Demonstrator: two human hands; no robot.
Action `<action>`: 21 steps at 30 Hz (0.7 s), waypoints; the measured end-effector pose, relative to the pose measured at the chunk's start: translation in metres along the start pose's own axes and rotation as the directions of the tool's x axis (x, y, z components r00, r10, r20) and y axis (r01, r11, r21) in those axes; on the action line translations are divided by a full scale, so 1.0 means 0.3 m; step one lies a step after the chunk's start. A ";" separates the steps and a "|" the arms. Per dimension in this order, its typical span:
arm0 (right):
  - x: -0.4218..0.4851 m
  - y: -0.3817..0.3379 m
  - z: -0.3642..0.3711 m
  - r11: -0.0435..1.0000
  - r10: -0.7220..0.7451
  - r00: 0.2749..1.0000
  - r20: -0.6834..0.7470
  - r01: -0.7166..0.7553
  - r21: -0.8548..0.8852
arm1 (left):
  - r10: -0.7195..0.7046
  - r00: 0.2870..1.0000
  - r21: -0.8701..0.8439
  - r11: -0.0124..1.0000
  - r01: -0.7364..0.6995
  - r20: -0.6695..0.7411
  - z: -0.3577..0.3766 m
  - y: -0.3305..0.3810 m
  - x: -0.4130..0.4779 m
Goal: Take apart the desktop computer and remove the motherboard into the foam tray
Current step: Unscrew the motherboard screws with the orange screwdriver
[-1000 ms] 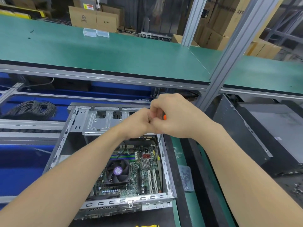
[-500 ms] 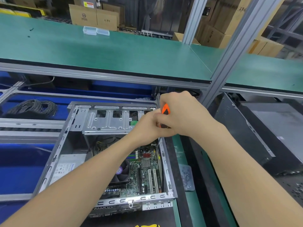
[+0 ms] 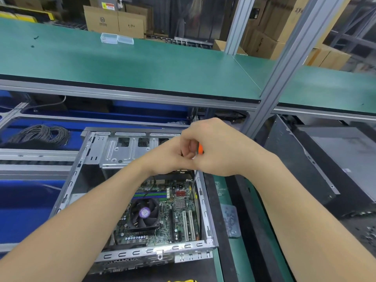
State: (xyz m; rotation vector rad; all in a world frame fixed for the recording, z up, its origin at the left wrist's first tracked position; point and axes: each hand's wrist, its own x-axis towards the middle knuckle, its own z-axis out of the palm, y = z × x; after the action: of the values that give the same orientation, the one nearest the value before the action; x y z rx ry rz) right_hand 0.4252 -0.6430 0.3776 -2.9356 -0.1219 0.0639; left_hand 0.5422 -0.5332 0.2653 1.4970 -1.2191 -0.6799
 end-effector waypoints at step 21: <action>-0.002 0.049 0.001 0.992 0.123 0.989 -0.079 -0.120 0.040 | -0.025 0.999 -0.086 0.996 0.023 -0.031 0.008 -0.045 -0.010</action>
State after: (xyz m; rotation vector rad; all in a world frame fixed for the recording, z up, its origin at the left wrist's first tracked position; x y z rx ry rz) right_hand 0.4258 -0.6573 0.3744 -2.9024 0.0696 -0.0345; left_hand 0.5437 -0.5321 0.2514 1.4484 -1.1356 -0.7129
